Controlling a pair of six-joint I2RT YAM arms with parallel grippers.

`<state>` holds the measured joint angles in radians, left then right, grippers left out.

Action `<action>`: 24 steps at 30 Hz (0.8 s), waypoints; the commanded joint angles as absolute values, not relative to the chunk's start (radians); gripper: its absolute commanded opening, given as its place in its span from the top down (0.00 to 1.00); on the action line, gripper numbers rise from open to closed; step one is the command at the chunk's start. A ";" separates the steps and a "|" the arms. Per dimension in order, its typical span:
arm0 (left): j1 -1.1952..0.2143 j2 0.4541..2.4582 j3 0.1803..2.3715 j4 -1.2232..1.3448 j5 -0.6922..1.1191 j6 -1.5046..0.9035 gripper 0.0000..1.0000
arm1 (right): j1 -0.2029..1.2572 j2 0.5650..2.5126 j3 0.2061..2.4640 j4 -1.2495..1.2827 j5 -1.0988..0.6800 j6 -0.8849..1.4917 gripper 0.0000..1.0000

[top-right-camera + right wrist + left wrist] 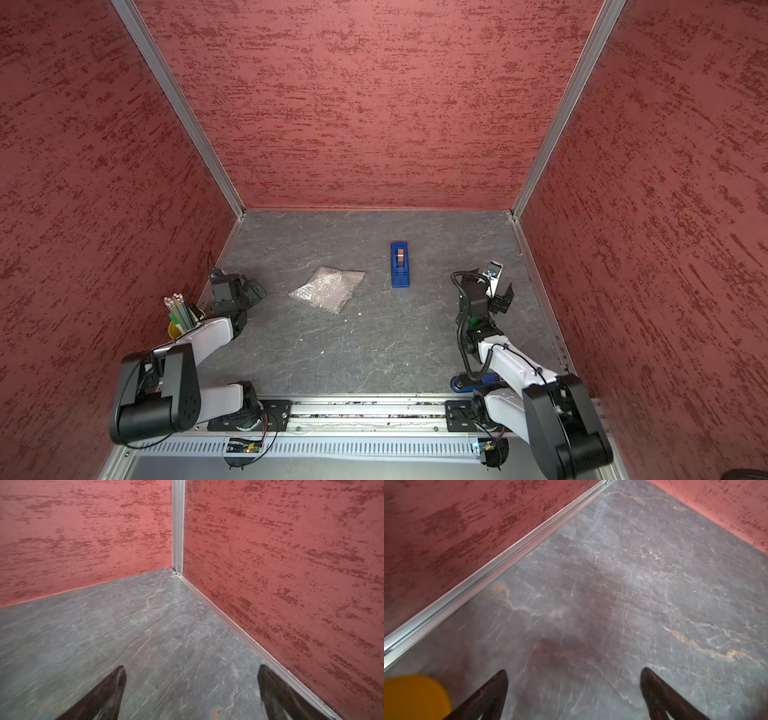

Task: Wrap dinner plates in bubble wrap
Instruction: Reset both arms

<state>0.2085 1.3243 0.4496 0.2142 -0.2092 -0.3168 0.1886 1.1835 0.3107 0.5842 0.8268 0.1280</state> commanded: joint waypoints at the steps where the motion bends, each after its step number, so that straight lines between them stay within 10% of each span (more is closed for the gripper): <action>1: 0.188 1.361 0.464 0.456 -0.091 -0.238 0.01 | 0.111 1.319 0.258 0.958 0.734 0.034 0.01; 9: 0.002 1.536 0.356 0.948 -0.124 -0.016 0.00 | -0.065 1.536 0.284 1.141 0.121 0.075 0.01; 24: -0.001 1.534 0.365 0.922 -0.145 -0.022 0.01 | -0.063 1.545 0.264 1.187 0.127 0.066 0.01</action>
<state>0.0032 1.5391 0.3580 0.8948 -0.1356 -0.0433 -0.0582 1.5486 0.2726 1.1404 0.1547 0.0673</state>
